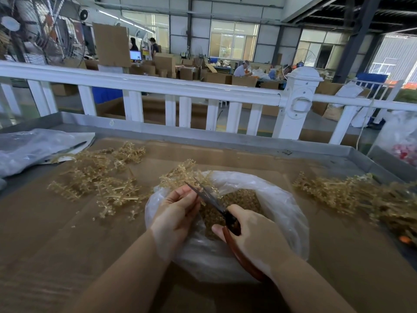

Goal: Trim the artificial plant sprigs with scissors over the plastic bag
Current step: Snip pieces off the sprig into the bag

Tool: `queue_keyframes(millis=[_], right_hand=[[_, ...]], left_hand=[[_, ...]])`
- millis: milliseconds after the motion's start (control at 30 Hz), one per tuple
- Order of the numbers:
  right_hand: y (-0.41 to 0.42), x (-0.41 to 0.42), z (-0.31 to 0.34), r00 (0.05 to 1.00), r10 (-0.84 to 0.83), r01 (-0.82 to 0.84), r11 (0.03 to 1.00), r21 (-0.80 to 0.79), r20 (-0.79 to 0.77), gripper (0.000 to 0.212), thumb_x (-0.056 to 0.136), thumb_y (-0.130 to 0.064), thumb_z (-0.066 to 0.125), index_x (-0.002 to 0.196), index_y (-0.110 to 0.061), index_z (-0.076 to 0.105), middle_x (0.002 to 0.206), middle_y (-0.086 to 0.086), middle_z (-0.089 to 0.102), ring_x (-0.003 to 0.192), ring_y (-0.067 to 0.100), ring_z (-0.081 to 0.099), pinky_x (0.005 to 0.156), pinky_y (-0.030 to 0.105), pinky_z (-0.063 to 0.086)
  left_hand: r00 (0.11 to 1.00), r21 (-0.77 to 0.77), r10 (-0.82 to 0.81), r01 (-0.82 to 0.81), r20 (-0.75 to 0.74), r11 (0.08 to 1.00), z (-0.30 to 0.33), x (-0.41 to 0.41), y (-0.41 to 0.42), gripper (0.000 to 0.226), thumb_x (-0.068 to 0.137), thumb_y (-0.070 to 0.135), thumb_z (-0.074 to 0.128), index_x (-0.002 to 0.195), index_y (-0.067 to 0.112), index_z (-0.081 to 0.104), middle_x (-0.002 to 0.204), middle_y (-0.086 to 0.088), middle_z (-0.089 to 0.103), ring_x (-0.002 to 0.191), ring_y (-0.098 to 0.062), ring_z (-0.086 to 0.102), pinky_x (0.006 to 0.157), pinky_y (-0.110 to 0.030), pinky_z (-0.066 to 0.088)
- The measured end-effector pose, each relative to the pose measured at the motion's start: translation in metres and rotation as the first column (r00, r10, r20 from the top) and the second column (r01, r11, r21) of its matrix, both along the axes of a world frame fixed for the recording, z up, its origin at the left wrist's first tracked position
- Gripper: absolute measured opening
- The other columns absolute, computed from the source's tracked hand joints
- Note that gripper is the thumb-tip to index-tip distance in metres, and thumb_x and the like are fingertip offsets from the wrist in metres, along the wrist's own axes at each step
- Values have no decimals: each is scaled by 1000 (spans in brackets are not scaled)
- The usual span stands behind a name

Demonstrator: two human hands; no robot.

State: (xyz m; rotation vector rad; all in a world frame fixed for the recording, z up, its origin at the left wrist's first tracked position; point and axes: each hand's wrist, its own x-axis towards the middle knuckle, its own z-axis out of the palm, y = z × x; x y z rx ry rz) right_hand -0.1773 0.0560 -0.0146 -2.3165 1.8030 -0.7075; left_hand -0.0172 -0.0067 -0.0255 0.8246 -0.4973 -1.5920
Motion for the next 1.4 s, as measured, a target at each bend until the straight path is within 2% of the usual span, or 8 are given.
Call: queue_keyframes(millis=[200, 467, 700, 867, 1000, 1133, 1400], right_hand=[[-1, 1, -4, 999, 1, -2, 1000, -27, -41, 34, 83, -70, 42, 90, -36, 43, 80, -11, 54, 75, 5, 50, 57, 14, 30], [-2, 0, -3, 1000, -2, 2, 1000, -14, 15, 35, 83, -69, 41, 91, -35, 46, 81, -9, 57, 80, 9, 55, 66, 23, 35], [-3, -1, 0, 1000, 24, -24, 1000, -1, -10, 36, 88, -64, 41, 92, -30, 50, 75, -7, 57, 77, 13, 58, 69, 27, 44], [0, -2, -3, 1000, 9, -11, 998, -57, -26, 36, 85, -67, 40, 91, -32, 46, 75, -10, 54, 75, 9, 56, 65, 22, 39], [0, -1, -6, 999, 6, -9, 998, -68, -44, 36, 84, -68, 38, 93, -34, 44, 81, -11, 54, 78, 8, 54, 67, 21, 41], [-1, -2, -6, 998, 13, -17, 998, -65, -59, 35, 84, -68, 40, 96, -36, 44, 82, -13, 50, 78, 6, 50, 67, 18, 35], [-2, 0, -2, 999, 26, -26, 1000, -3, -31, 31, 86, -67, 39, 88, -35, 40, 80, -11, 54, 79, 11, 54, 68, 24, 37]], left_hand=[[1000, 5, 11, -11, 9, 1000, -3, -2, 0, 25, 92, -6, 48, 81, 11, 60, 64, 1, 68, 60, -7, 66, 51, -15, 52], [1000, -3, -13, 13, -16, 1000, -5, -2, 1, 19, 87, -6, 54, 81, 11, 59, 65, -1, 69, 58, -7, 68, 52, -15, 52], [1000, 13, -2, 2, -11, 1000, -5, -2, 1, 21, 87, -7, 55, 77, 12, 56, 58, 0, 66, 54, -7, 67, 51, -15, 52], [1000, 24, 7, -7, -28, 1000, -3, -2, 1, 21, 88, -5, 55, 77, 13, 57, 61, 0, 68, 55, -8, 67, 51, -15, 53], [1000, 20, 13, -13, -24, 1000, -2, -3, 2, 20, 89, -5, 53, 80, 12, 59, 62, 0, 69, 56, -7, 67, 51, -15, 53], [999, 20, 30, -29, -16, 999, -2, -4, 2, 22, 89, -6, 51, 80, 12, 58, 60, 1, 67, 54, -6, 66, 52, -14, 52], [1000, 9, 15, -15, 0, 1000, -2, -4, 3, 20, 89, -6, 53, 81, 12, 59, 62, 1, 69, 57, -6, 67, 53, -14, 53]])
